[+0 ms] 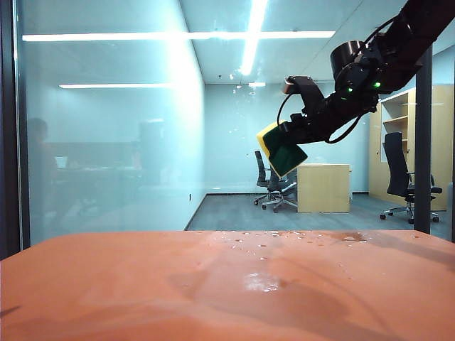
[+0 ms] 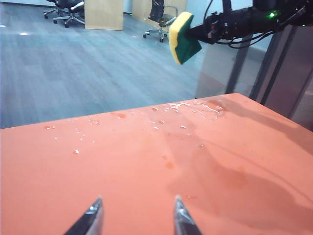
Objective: Pick up the sponge from the table, wipe the water off the glass, and finally place the sponge back on the table.
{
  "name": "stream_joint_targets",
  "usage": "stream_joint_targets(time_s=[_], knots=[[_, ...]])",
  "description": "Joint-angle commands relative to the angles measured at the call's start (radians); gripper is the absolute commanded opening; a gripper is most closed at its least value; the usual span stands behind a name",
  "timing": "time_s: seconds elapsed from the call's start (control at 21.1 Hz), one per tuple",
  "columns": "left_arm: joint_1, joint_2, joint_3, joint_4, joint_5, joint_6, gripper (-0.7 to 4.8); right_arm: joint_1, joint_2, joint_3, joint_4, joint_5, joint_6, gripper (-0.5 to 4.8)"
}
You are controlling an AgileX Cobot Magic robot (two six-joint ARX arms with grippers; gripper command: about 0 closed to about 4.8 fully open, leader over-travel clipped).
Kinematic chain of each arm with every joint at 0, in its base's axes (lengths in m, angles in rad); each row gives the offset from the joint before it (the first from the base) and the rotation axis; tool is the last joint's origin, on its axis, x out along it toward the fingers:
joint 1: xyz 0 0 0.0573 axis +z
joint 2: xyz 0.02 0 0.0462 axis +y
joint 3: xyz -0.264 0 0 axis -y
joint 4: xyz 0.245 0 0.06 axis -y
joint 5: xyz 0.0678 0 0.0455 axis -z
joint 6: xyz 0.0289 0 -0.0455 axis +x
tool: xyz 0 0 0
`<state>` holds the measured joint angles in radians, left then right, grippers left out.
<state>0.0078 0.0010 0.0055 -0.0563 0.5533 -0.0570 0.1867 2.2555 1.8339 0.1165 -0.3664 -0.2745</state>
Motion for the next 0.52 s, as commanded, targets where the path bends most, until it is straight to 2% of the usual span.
stream_joint_targets(time_s=[0.05,0.24,0.52], knots=[[0.0,0.002,0.005,0.014,0.0,0.005,1.83,0.033,0.0,0.014,0.081,0.061,0.005,-0.09],[0.0,0.002,0.005,0.014,0.0,0.005,1.83,0.066,0.0,0.09,0.039,0.061,0.014,-0.09],[0.0,0.002,0.005,0.014,-0.011,0.005,1.83,0.092,0.0,0.245,-0.018,0.124,0.047,-0.09]])
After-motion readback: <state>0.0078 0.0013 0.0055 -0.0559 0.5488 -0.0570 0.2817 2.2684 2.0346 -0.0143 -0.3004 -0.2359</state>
